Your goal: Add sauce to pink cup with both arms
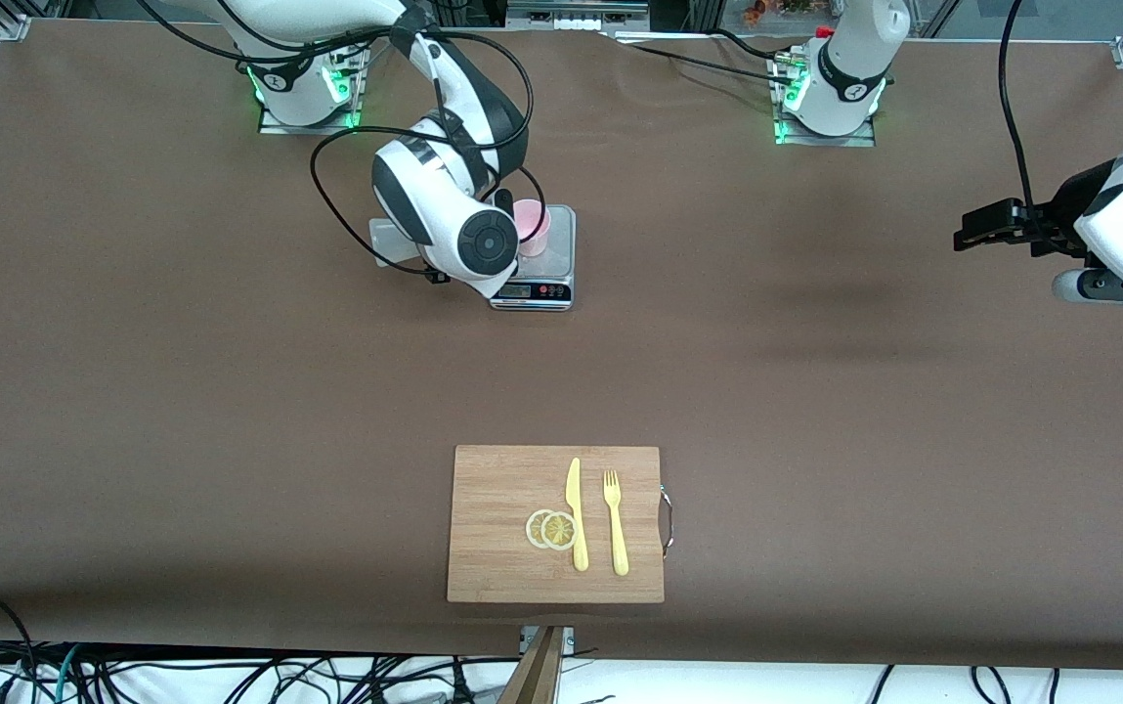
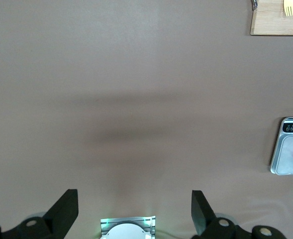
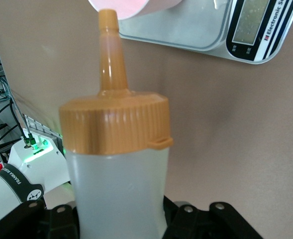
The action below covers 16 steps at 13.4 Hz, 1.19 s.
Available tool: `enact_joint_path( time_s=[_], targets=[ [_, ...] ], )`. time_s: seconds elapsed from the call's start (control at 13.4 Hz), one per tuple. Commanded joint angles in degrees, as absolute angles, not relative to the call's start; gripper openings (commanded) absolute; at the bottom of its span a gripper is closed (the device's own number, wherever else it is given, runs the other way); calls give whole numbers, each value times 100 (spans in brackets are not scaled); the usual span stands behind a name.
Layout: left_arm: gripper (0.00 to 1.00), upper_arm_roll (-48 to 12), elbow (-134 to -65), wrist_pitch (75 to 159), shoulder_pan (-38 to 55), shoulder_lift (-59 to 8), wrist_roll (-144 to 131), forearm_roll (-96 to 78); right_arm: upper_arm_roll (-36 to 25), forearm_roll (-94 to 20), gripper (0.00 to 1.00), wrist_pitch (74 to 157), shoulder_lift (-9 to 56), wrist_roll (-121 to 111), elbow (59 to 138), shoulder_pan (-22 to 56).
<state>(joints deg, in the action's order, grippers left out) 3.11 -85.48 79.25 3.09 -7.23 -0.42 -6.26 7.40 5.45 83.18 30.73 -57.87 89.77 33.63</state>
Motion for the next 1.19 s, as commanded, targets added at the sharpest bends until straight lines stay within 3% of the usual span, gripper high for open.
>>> enact_joint_path(
  time_s=[0.0,0.67,1.12],
  targets=[
    [100,255,-8429,7919,255,-782,70,-483,948,877,0,8174,2909,-5424,9097,3419],
    [100,255,-8429,7919,255,-791,70,-483,1046,1519,0,8121,3129,-4756,9053,3814],
    [100,255,-8429,7919,255,-791,70,-483,1090,1468,0,8200,3120,-5200,8992,3605]
  ],
)
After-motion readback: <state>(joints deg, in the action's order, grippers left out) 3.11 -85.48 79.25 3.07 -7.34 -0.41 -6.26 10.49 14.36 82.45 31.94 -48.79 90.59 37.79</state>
